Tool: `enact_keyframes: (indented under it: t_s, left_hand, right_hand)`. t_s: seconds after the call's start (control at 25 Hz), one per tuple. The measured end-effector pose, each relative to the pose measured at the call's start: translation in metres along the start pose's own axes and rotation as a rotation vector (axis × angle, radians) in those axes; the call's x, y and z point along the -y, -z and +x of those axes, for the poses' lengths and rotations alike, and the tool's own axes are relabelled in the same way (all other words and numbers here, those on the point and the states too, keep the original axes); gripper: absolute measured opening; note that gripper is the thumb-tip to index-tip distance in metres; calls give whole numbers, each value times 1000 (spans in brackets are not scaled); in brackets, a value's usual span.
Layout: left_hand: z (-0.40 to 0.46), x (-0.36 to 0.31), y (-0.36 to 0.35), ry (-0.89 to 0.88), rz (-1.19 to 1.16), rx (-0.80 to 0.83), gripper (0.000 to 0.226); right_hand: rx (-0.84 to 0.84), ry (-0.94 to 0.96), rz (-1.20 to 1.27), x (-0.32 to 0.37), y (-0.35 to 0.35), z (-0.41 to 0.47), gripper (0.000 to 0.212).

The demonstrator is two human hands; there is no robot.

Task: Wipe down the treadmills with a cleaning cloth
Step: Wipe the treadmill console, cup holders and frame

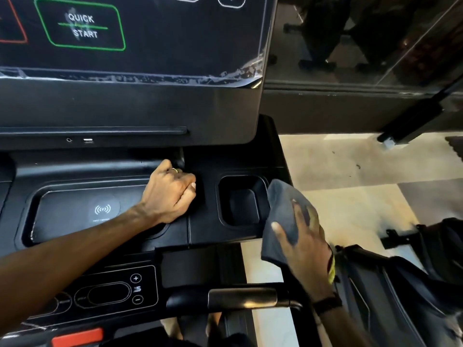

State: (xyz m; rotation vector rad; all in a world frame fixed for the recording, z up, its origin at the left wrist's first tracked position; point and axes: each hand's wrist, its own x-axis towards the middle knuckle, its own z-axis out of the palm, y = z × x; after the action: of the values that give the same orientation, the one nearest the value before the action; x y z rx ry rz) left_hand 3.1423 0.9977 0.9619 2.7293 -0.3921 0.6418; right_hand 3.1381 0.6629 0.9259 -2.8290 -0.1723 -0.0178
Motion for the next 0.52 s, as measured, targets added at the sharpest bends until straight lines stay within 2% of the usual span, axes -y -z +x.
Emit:
enact_keyframes:
  t_s: [0.12, 0.24, 0.28, 0.36, 0.44, 0.52]
  left_hand:
    - [1, 0, 1, -10, -8, 2, 37]
    - [-1, -1, 1, -2, -19, 5, 37]
    - [-3, -2, 1, -3, -26, 2, 37]
    - [-2, -1, 1, -23, -8, -13, 36]
    - [0, 1, -1, -25, -6, -19, 36]
    - [0, 4, -4, -29, -12, -15, 36]
  right_hand:
    - [106, -201, 249, -8, 5, 38, 71]
    - [239, -519, 735, -8, 5, 98, 65]
    - [271, -585, 802, -11, 3, 98, 65]
    - [283, -648, 647, -17, 8, 68, 67]
    - [244, -667, 355, -17, 16, 21, 71]
    - [183, -553, 137, 2, 15, -10, 86]
